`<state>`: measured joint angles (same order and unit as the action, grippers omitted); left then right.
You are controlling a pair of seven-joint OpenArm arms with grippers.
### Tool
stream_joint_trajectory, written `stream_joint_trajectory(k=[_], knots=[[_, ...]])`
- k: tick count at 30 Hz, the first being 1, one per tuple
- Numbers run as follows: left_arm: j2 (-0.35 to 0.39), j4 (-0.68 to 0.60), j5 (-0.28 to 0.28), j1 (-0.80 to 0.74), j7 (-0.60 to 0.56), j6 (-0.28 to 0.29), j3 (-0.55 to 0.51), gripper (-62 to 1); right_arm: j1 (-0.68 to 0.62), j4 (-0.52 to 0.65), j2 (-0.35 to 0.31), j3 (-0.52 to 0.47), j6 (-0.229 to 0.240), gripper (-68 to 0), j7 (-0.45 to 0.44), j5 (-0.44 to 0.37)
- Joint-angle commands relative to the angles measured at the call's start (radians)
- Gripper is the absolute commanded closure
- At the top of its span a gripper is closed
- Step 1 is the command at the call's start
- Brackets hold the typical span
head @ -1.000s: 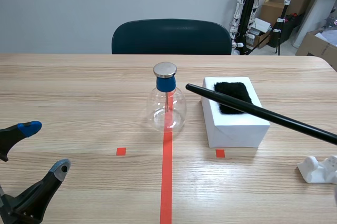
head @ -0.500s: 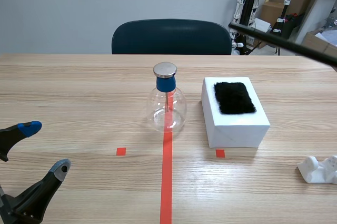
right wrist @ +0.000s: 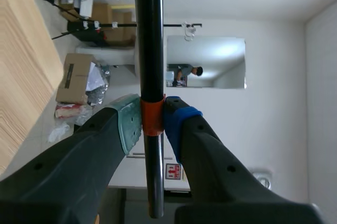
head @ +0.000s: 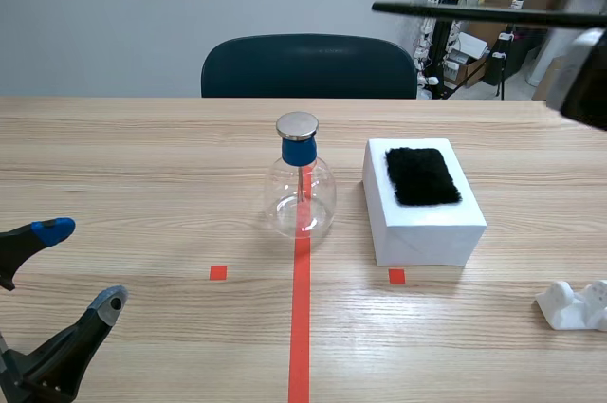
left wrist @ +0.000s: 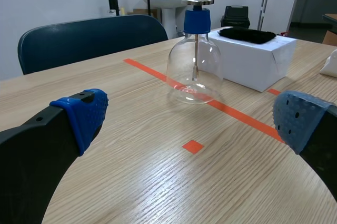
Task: Do the electroscope experiment. move the rod toward and away from the electroscope
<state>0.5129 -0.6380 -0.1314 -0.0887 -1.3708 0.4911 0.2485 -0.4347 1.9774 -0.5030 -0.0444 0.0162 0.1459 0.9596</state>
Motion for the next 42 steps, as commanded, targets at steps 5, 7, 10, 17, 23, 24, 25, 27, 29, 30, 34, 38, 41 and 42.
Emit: stream_joint_trajectory(k=[5,7,10,17,23,24,25,27,29,30,34,38,41,42], knots=[[0.006,-0.009,0.007,0.003,-0.018,0.002,-0.003,-62.3,0.172,-0.118,-0.040,0.124,-0.011,-10.2,0.021,0.067],[0.006,-0.009,0.007,0.003,-0.018,0.002,-0.003,-62.3,0.217,-0.154,-0.041,0.174,-0.011,-10.2,0.021,0.097],[0.006,-0.009,0.007,0.003,-0.018,0.002,-0.003,-62.3,0.270,-0.202,-0.040,0.240,-0.011,-10.2,0.021,0.141],[0.006,-0.009,0.007,0.003,-0.018,0.002,-0.003,-62.3,0.347,-0.274,-0.040,0.334,-0.011,-10.2,0.010,0.214],[0.006,-0.009,0.007,0.003,-0.018,0.002,-0.003,-62.3,0.349,-0.280,-0.039,0.336,-0.011,-10.2,-0.041,0.246],[0.006,-0.009,0.007,0.003,-0.018,0.002,-0.003,-62.3,0.349,-0.280,-0.039,0.336,-0.011,-10.2,-0.042,0.248],[0.006,-0.009,0.007,0.003,-0.018,0.002,-0.003,-62.3,0.349,-0.280,-0.039,0.336,-0.011,-10.2,-0.045,0.253],[0.006,-0.009,0.007,0.003,-0.018,0.002,-0.003,-62.3,0.349,-0.280,-0.040,0.336,-0.002,-10.2,-0.047,0.259],[0.006,-0.009,0.007,0.003,-0.018,0.002,-0.003,-62.3,0.348,-0.280,-0.040,0.336,0.004,-10.2,-0.047,0.264],[0.006,-0.009,0.007,0.003,-0.018,0.002,-0.003,-62.3,0.348,-0.280,-0.040,0.336,0.004,-10.2,-0.047,0.264],[0.006,-0.009,0.007,0.003,-0.018,0.002,-0.003,-62.3,0.346,-0.278,-0.040,0.335,0.003,-10.2,-0.045,0.224],[0.006,-0.009,0.007,0.003,-0.018,0.002,-0.003,-62.3,0.310,-0.236,-0.042,0.293,0.003,-10.2,-0.037,0.153],[0.006,-0.009,0.007,0.003,-0.018,0.002,-0.003,-62.3,0.251,-0.164,-0.042,0.230,0.003,-10.2,-0.043,0.084],[0.006,-0.009,0.007,0.003,-0.018,0.002,-0.003,-62.3,0.230,-0.140,-0.042,0.209,0.003,-10.2,-0.044,0.064]])
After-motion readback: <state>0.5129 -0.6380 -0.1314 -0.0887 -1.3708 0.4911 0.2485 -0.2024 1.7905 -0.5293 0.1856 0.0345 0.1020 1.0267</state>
